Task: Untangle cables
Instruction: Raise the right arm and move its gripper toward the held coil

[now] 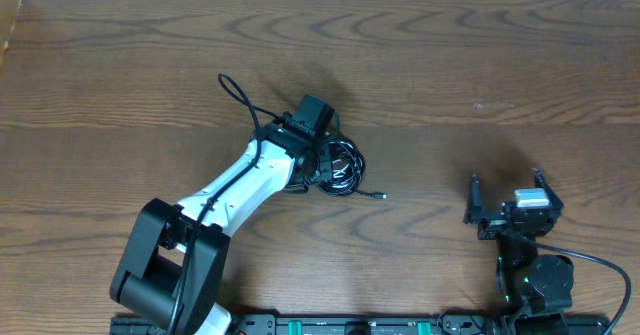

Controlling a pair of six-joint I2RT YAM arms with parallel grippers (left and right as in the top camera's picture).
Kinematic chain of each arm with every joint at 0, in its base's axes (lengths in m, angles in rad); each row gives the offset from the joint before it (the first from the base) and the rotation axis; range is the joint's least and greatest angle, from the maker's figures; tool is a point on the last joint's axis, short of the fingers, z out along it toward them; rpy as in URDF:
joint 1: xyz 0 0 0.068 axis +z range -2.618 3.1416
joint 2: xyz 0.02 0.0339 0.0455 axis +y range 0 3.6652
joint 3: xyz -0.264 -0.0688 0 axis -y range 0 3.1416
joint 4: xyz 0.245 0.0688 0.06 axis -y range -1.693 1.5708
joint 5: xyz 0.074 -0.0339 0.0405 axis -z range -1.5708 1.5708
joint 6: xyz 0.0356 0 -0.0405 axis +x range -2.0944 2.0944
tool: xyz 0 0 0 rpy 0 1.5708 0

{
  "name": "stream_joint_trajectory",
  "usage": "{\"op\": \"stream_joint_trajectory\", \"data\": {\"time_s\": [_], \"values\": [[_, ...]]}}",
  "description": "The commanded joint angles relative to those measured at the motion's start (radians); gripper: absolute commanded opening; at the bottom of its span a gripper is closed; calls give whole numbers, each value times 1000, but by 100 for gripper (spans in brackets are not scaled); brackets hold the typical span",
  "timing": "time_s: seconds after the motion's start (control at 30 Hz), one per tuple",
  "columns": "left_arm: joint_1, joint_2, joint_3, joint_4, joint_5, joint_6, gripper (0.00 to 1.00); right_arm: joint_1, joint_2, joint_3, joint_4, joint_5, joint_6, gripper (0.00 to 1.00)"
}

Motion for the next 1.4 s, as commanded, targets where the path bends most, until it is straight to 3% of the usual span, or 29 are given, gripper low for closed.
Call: {"op": "stream_joint_trajectory", "data": {"time_s": [0.0,0.1,0.13,0.37,0.57,0.83,1.0,1.13,1.23,1.3,1.37], "values": [[3,10,-3,0,41,-4,8,-2,-5,-1,-5,-206,48,99],[3,10,-3,11,110,35,8,-2,-5,-1,7,-388,207,99],[3,10,-3,29,153,92,8,-2,-5,-1,23,-457,318,99],[3,10,-3,45,166,116,8,-2,-4,14,18,-501,474,99],[3,10,-3,55,165,117,8,-4,58,182,-130,-445,479,99],[5,10,-3,56,138,116,8,-3,387,505,-399,-406,434,99],[6,10,-3,44,153,117,8,-3,579,584,-425,-580,434,99],[18,10,-3,46,283,192,9,-3,668,591,-390,-710,435,99],[35,10,-3,47,477,310,22,-3,705,591,-381,-769,434,99],[43,10,-3,31,628,390,39,-3,719,590,-371,-766,434,99],[43,10,-3,8,676,418,53,-3,734,590,-365,-734,436,91]]}}
